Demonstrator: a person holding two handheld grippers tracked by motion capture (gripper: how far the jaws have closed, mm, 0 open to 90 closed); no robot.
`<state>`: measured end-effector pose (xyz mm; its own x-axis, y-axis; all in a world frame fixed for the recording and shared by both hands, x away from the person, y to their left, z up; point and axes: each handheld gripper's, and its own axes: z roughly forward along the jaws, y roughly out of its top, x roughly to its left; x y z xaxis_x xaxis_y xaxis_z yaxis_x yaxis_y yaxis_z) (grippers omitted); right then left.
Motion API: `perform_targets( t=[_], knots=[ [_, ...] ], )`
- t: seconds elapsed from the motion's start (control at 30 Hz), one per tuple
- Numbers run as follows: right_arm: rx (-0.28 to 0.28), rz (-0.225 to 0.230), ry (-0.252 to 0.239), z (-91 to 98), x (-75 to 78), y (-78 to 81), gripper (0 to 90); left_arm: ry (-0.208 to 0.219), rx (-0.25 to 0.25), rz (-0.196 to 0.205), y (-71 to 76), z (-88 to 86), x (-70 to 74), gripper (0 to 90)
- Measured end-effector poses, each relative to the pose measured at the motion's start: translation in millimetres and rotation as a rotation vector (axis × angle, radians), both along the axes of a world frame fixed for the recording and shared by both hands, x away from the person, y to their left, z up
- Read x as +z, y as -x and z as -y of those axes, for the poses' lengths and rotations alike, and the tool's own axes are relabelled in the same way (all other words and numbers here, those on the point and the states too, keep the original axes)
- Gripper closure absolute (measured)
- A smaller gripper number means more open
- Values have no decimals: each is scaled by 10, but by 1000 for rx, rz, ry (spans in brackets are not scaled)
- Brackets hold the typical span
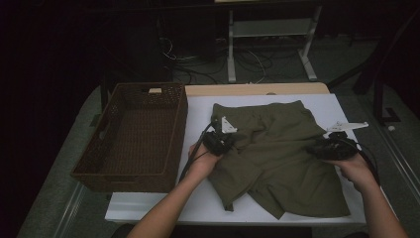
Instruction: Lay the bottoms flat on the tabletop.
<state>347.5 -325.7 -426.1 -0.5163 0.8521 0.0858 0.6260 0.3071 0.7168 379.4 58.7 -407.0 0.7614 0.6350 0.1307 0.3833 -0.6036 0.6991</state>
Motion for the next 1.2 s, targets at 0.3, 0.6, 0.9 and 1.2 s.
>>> perform_targets(
  t=[0.3,0.6,0.9,1.2],
  knots=[
    [3,2,-2,-5,6,3,404,44,-2,-15,-33,-34,33,782],
    [5,-1,1,-21,-2,2,404,175,-228,-89,153,269,257,771],
    [1,-3,-1,-10,-5,3,403,43,-334,-216,279,585,-84,849],
    [-2,-1,-1,2,-7,2,404,-29,-321,-292,439,294,-170,897]
  ],
)
